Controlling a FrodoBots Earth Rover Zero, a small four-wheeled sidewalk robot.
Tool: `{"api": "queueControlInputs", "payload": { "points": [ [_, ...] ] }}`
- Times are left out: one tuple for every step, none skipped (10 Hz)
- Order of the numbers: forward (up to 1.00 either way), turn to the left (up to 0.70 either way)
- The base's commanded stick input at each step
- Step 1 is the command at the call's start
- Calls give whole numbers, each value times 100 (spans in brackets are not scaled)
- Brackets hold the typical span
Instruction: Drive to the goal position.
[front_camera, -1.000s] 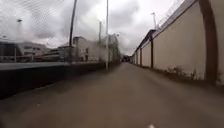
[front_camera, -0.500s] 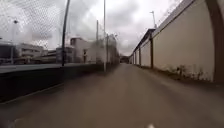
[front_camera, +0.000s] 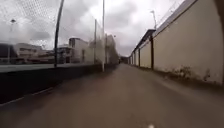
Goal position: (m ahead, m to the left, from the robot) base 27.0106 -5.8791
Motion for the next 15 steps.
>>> {"api": "queueControlInputs", "payload": {
  "points": [
    [70, 0],
    [70, 0],
    [70, 0],
    [70, 0],
    [70, 0],
    [70, 0],
    [70, 0],
    [70, 0],
    [70, 0],
    [70, 0],
    [70, 0],
    [70, 0],
    [70, 0],
    [70, 0],
    [70, 0]
  ]
}}
